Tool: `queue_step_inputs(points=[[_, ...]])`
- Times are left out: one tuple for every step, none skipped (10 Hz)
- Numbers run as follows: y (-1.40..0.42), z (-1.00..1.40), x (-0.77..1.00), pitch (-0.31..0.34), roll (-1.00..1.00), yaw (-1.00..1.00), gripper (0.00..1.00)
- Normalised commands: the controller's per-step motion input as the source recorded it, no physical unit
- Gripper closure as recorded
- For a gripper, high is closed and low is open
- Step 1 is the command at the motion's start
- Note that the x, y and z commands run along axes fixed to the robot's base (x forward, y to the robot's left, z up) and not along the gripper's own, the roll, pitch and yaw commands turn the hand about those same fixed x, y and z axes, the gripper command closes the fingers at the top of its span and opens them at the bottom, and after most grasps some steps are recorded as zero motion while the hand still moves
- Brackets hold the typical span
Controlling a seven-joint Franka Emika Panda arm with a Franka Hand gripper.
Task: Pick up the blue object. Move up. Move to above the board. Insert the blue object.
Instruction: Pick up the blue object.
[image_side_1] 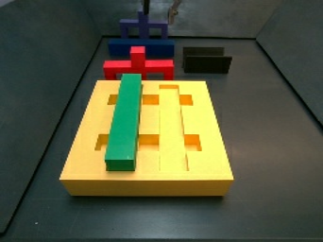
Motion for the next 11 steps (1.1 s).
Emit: queue_step_inputs(points=[[0.00, -0.27, 0.00, -0.053, -0.08, -1.00, 0.00], [-0.01, -0.23, 0.00, -0.111, -0.10, -1.00, 0.00], [0.00, -0.15, 0.00, -0.200, -0.20, -0.87, 0.00], [0.00, -0.07, 0.00, -0.379, -0.37, -0.65, 0.00], [0.00, -0.05, 0.00, -0.383, -0.39, -0.64, 0.00], [0.00, -0.07, 0.00, -0.377, -0.36, -0.64, 0.00], [0.03, -0.18, 0.00, -0.327, -0.32, -0.63, 0.00], [0.13, -0.26, -0.02, -0.246, -0.20, -0.61, 0.00], [0.18, -0.25, -0.08, -0.076, 0.00, -0.59, 0.00], [0.28, -0.31, -0.10, -0.123, -0.05, -0.59, 0.00], [0.30, -0.29, -0.09, -0.151, -0.11, -0.53, 0.00]])
